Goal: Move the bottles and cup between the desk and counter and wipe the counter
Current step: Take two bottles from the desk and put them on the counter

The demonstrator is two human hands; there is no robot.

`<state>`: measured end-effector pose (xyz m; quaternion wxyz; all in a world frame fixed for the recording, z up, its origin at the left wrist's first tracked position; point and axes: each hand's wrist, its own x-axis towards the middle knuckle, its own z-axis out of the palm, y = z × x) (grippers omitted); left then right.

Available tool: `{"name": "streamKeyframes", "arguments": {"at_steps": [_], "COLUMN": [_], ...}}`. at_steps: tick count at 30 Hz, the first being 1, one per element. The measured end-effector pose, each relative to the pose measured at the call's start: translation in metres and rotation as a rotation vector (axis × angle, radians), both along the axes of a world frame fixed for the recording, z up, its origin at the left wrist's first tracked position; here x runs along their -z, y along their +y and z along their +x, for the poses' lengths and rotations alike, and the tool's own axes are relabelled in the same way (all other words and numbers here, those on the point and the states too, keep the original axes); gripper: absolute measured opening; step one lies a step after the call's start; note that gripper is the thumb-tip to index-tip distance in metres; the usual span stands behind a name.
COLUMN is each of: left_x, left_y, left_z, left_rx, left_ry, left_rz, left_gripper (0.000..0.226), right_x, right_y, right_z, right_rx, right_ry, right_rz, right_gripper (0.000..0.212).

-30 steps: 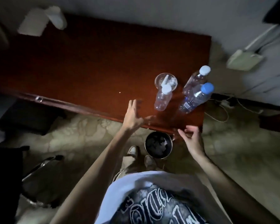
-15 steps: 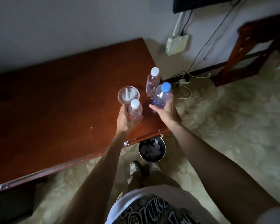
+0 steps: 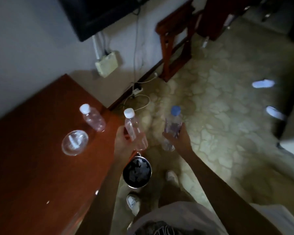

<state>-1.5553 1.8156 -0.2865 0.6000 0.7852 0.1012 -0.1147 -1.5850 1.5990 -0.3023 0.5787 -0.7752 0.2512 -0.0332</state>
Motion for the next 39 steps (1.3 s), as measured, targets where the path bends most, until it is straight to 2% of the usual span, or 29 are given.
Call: {"name": "streamKeyframes", "arguments": {"at_steps": [2,6,9,11,14,17,22,27,32,39], "left_x": [0.005,0.015,0.028,0.03,0.019,0.003,-0.006,0.014,0.022,-0.018], "left_y": [-0.044,-0.128,-0.196,-0.254,-0.347,-0.432,-0.539,-0.627,-0.744,-0.905], "left_z": [0.01,0.033,0.061,0.083,0.111,0.136,0.192,0.277,0.379,0.531], "left_rx": [0.065,0.256,0.398,0.407,0.407,0.464,0.546,0.57,0.649,0.733], "left_ry": [0.046,0.114,0.154,0.187,0.196,0.169,0.126,0.1,0.087,0.115], "left_rz": [-0.008,0.032,0.056,0.048,-0.008,-0.045,-0.026,0.066,0.014,-0.083], "left_gripper": [0.063,0.048,0.067,0.071,0.054,0.051,0.045,0.072,0.061,0.064], "right_x": [0.003,0.021,0.033,0.037,0.031,0.016,0.005,0.017,0.017,-0.039], "right_y": [-0.036,-0.106,-0.171,-0.225,-0.31,-0.39,-0.487,-0.556,-0.662,-0.813], "right_z": [-0.012,-0.023,-0.011,0.004,0.026,0.046,0.086,0.153,0.249,0.388], "right_rx": [0.108,0.251,0.308,0.328,0.335,0.377,0.52,0.572,0.634,0.673], "right_ry": [0.012,0.047,0.079,0.082,0.104,0.083,0.025,0.023,0.005,-0.046], "right_rz": [0.031,0.078,0.083,0.08,0.053,0.001,0.017,0.084,0.097,0.078], "right_gripper": [0.043,0.048,0.054,0.053,0.05,0.056,0.051,0.048,0.046,0.046]}}
